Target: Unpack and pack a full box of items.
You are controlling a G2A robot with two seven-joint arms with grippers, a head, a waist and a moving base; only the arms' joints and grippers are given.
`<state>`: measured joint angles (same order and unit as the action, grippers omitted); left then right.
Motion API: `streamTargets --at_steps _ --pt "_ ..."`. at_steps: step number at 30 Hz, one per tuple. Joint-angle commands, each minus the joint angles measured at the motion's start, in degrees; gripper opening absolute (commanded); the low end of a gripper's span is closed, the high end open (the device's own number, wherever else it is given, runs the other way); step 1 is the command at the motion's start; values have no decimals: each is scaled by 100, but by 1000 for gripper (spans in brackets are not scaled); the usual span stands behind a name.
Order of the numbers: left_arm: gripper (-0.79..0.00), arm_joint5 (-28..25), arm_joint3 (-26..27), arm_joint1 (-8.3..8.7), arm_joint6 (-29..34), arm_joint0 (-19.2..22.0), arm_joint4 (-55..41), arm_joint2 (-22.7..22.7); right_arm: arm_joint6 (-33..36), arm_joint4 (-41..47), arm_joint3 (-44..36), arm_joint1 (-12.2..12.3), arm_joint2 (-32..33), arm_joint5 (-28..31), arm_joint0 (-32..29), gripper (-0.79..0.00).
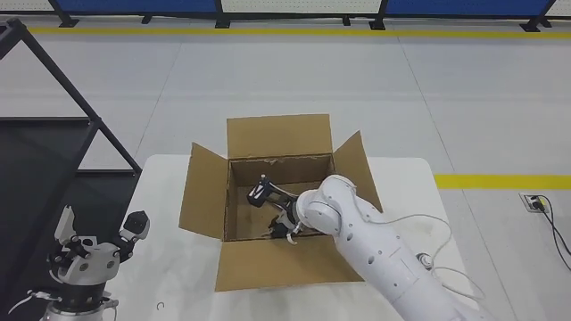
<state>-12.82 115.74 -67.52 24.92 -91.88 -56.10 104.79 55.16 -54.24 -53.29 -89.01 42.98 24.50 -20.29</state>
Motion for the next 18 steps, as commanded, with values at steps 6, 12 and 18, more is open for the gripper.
streamTargets --at_steps 6,12,18 --pt "0 0 0 0 0 0 0 0 294 -227 -712 131 256 -559 -295 0" --pt "0 0 0 0 0 0 0 0 674 -400 -529 69 181 -867 7 0" --pt "0 0 0 0 0 0 0 0 732 -405 552 -142 -109 -683 617 0"
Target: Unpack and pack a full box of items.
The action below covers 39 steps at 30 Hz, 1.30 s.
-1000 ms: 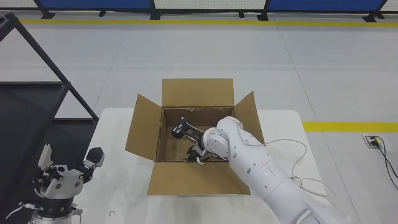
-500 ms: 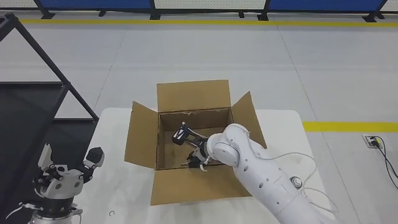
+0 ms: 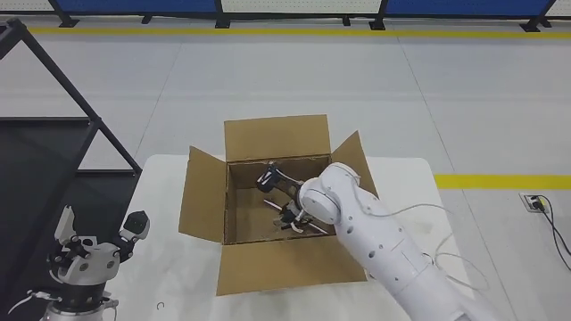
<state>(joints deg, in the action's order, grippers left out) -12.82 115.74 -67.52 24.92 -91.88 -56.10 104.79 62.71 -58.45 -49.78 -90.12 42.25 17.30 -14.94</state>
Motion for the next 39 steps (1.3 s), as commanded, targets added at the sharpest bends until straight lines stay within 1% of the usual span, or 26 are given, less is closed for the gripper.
streamTargets --at_steps 1,8,9,10,21,25,30,35,36,37,38,39 --pt "0 0 0 0 0 0 0 0 -57 31 421 -75 -86 61 175 0" --pt "0 0 0 0 0 0 0 0 -264 91 1710 -410 -455 388 630 0" --pt "0 0 0 0 0 0 0 0 -263 113 1889 -454 -482 364 682 0" --pt "0 0 0 0 0 0 0 0 -227 151 2049 -505 -487 143 738 0" --pt "0 0 0 0 0 0 0 0 -227 151 2049 -505 -487 143 738 0" --pt "0 0 0 0 0 0 0 0 -499 -28 1977 -520 -566 90 594 0" --pt "0 0 0 0 0 0 0 0 -694 -195 2109 -637 -719 11 522 0" --pt "0 0 0 0 0 0 0 0 -1078 -257 2471 -763 -808 141 537 0" --pt "0 0 0 0 0 0 0 0 -1162 -253 2549 -790 -814 103 538 -22" --pt "0 0 0 0 0 0 0 0 -1220 -240 2617 -819 -818 84 543 -151" --pt "0 0 0 0 0 0 0 0 -1268 -228 2685 -848 -821 47 552 -182" --pt "0 0 0 0 0 0 0 0 -1315 -209 2750 -876 -819 -3 559 -277"
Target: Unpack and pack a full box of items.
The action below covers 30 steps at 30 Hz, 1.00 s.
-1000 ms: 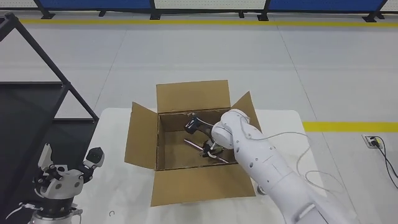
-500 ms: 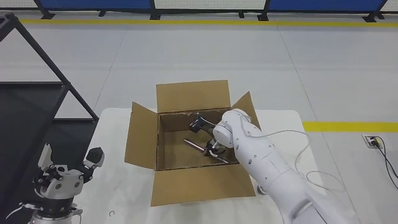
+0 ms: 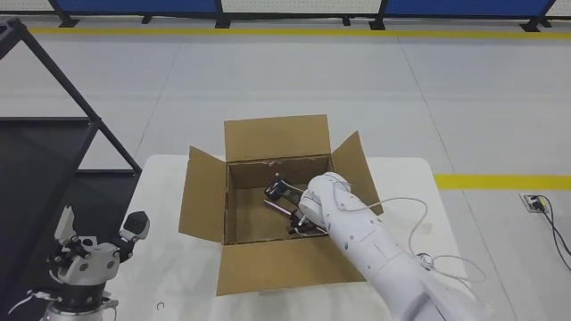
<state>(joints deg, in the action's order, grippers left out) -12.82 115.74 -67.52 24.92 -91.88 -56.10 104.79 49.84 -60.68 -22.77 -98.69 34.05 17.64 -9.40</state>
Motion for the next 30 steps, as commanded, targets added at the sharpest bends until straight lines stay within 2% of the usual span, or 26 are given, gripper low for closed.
streamTargets --at_steps 1,3,17,24,27,29,30 --pt "0 0 0 0 0 0 0 0 -71 35 108 -47 2 -47 15 -326" --pt "0 0 0 0 0 0 0 0 -159 85 238 -95 16 -79 40 -397" --pt "0 0 0 0 0 0 0 0 -288 221 793 -357 18 204 158 -440" --pt "0 0 0 0 0 0 0 0 -320 173 940 -448 -12 293 169 -508" --pt "0 0 0 0 0 0 0 0 -334 163 994 -480 -13 284 174 -603" --pt "0 0 0 0 0 0 0 0 -353 151 1038 -494 -14 283 181 -751" --pt "0 0 0 0 0 0 0 0 -362 147 1057 -500 -13 287 186 -785"
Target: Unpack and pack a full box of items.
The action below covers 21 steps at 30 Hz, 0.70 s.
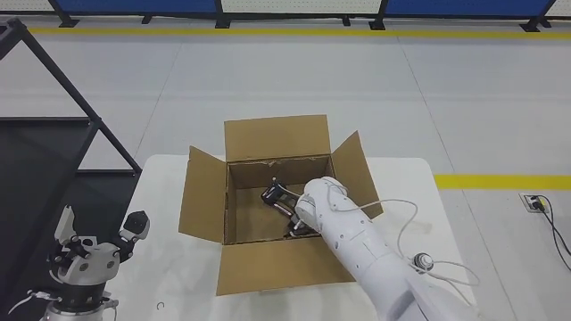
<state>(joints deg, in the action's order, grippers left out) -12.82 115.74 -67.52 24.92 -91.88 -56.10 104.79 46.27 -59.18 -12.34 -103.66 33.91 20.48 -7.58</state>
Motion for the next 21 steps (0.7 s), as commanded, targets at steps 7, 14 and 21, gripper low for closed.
streamTargets --at_steps 7,14,21 --pt "0 0 0 0 0 0 0 0 -198 -20 81 -6 36 86 84 -785" --pt "0 0 0 0 0 0 0 0 -743 -78 144 120 95 641 178 -785" --pt "0 0 0 0 0 0 0 0 -1798 -221 202 384 159 1417 186 -785"
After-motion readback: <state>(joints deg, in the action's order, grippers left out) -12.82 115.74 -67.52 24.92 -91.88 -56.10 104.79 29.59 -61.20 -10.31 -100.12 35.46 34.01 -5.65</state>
